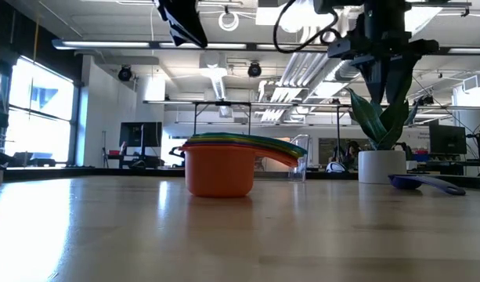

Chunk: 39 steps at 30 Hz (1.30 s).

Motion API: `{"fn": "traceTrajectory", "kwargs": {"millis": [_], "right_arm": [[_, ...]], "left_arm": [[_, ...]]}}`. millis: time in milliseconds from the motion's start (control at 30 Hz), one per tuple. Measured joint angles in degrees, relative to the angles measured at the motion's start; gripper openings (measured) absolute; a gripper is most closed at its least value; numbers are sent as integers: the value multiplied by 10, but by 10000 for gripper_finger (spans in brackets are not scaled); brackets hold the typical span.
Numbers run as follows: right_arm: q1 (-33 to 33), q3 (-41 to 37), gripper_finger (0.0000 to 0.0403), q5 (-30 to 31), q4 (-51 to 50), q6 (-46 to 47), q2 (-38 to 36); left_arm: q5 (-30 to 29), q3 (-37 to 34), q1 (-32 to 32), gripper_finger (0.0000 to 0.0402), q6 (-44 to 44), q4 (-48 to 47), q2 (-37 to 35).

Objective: Nest measuring cups in basket
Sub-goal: Stack the blue measuring cup on top of the blue measuring cup

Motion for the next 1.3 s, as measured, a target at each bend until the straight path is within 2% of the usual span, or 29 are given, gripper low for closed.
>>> {"fn": "traceTrajectory", "kwargs": {"millis": [100, 200, 333, 567, 833, 1300], "right_arm": [[-25, -15, 134, -2, 20, -45, -1], [-45, -69, 134, -10, 67, -76, -10], [-55, -123, 134, -13, 116, -80, -15], [-73, -183, 134, -14, 160, -110, -17], [-80, -246, 134, -34, 264, -129, -17], [-81, -327, 125, -29, 335, -143, -17]], "left_arm": [[-1, 0, 10, 39, -4, 0, -1], [-1, 0, 19, 39, -4, 0, -1], [-1, 0, 29, 39, -4, 0, -1], [0, 0, 42, 39, -7, 0, -1], [0, 0, 51, 39, -8, 0, -1], [-1, 0, 66, 39, -9, 5, -1]]}}
